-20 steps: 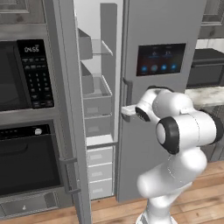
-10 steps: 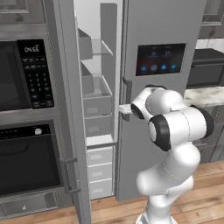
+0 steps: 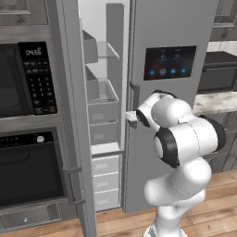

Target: There's a chicken drumstick in the fridge that needs to be moved to the freezer for freezing. Pick up the chicken drumstick from the fridge, place it on any shelf in the freezer, and close the fridge and freezer doors when done.

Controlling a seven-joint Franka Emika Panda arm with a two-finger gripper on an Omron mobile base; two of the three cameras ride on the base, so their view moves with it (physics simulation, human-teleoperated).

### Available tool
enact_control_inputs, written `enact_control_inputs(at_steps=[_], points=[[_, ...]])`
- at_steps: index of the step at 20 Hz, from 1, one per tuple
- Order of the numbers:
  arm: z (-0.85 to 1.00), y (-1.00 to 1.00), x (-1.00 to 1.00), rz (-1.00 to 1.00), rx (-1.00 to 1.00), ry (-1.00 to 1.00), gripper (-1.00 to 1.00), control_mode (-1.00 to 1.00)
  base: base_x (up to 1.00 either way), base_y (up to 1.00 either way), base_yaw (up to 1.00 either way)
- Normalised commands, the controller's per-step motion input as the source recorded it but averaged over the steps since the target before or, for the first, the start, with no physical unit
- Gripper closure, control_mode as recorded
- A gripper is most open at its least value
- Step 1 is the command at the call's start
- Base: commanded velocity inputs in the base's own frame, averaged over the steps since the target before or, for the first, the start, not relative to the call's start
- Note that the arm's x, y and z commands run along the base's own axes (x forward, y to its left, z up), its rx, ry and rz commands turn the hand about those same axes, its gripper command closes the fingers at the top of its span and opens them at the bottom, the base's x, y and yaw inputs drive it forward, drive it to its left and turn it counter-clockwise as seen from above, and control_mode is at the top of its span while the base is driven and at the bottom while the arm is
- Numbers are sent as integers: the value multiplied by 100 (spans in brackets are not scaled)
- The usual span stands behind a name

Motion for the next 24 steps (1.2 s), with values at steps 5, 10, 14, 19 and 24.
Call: enact_control_inputs(at_steps=[5,10,14,19,24], points=[[27,0,-74,-1,0,0,-100,-100,0,0,0],[71,-27,-79,-6,0,0,-100,-100,0,0,0],[100,-55,-54,-4,2,0,-100,-100,0,0,0],[95,-37,-83,-1,6,3,-100,-100,0,0,0],[100,-25,-94,0,10,21,-100,-100,0,0,0]])
